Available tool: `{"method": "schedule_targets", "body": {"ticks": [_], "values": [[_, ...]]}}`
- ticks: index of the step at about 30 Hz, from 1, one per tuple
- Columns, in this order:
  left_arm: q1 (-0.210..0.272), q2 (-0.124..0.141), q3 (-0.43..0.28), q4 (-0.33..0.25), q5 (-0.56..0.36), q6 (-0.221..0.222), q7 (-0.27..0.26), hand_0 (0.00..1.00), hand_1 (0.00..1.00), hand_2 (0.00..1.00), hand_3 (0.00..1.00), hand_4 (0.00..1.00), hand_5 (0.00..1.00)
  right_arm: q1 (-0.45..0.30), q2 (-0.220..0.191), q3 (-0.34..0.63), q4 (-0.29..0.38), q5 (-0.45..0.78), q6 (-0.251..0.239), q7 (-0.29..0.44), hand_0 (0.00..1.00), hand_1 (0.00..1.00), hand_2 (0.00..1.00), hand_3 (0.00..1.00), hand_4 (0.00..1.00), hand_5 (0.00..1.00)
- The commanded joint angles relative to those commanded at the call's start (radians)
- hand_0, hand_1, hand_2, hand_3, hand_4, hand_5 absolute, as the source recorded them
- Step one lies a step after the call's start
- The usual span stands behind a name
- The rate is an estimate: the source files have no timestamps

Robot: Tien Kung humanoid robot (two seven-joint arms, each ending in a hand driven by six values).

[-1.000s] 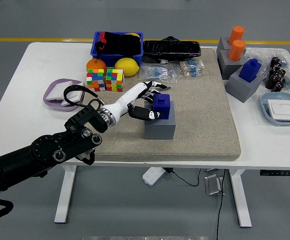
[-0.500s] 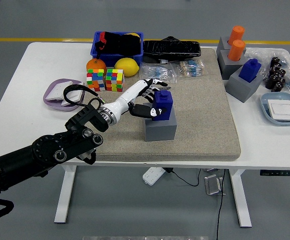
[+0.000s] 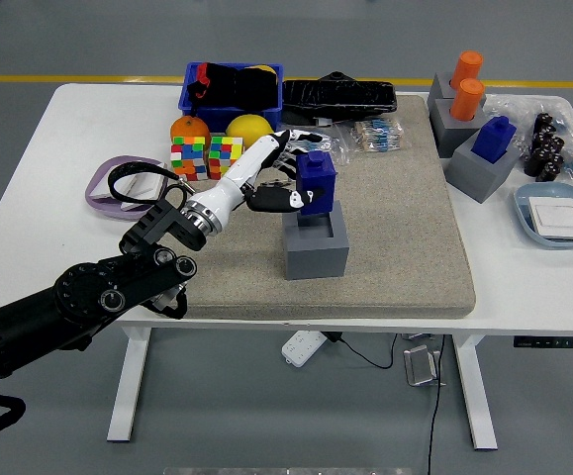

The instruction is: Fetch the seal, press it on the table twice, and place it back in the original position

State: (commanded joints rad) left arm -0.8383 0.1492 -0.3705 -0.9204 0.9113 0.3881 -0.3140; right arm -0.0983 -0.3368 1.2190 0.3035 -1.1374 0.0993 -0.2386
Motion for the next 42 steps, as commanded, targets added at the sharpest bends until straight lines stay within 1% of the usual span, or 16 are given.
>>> {"method": "schedule_targets", "body": {"ticks": [7, 13, 15, 18, 23, 28, 33, 42], "values": [[0.029, 0.042, -0.025, 0.04, -0.008, 0.034, -0.039, 0.482, 0.409, 0.375, 0.778, 0.643, 0.002, -0.005, 0.001, 0.009, 0.0, -0.004, 0.0, 0.0, 0.772, 0.685, 0.693, 0.626, 0.706, 0.357], [0.062, 0.066, -0.048, 0.074, -0.016, 0.064, -0.075, 0.483, 0.412, 0.371, 0.776, 0.644, 0.002, -0.007, 0.001, 0.018, 0.0, -0.01, 0.0, -0.001, 0.772, 0.685, 0.693, 0.626, 0.706, 0.357], [0.074, 0.072, -0.049, 0.088, -0.024, 0.084, -0.097, 0.483, 0.412, 0.371, 0.776, 0.644, 0.002, -0.005, 0.001, 0.023, 0.001, -0.011, 0.0, -0.001, 0.772, 0.685, 0.693, 0.626, 0.706, 0.357], [0.086, 0.073, -0.043, 0.103, -0.027, 0.093, -0.105, 0.487, 0.414, 0.37, 0.772, 0.644, 0.002, -0.004, 0.003, 0.027, 0.001, -0.011, 0.0, -0.001, 0.772, 0.685, 0.693, 0.626, 0.706, 0.357], [0.106, 0.073, -0.037, 0.112, -0.027, 0.102, -0.113, 0.485, 0.413, 0.37, 0.771, 0.645, 0.002, -0.001, 0.004, 0.024, 0.001, -0.012, 0.001, 0.0, 0.772, 0.685, 0.694, 0.626, 0.705, 0.357], [0.124, 0.064, -0.025, 0.132, -0.021, 0.124, -0.131, 0.485, 0.413, 0.37, 0.771, 0.645, 0.002, -0.004, 0.003, 0.025, 0.001, -0.013, 0.0, -0.001, 0.772, 0.685, 0.694, 0.626, 0.705, 0.357], [0.137, 0.055, -0.008, 0.154, -0.006, 0.128, -0.131, 0.487, 0.411, 0.369, 0.766, 0.645, 0.002, -0.006, 0.003, 0.026, 0.003, -0.012, 0.001, -0.001, 0.771, 0.685, 0.694, 0.627, 0.705, 0.356], [0.145, 0.058, 0.033, 0.178, -0.007, 0.132, -0.138, 0.484, 0.407, 0.368, 0.764, 0.643, 0.002, -0.005, 0.003, 0.023, 0.003, -0.012, 0.001, -0.001, 0.771, 0.685, 0.693, 0.626, 0.705, 0.356]]}}
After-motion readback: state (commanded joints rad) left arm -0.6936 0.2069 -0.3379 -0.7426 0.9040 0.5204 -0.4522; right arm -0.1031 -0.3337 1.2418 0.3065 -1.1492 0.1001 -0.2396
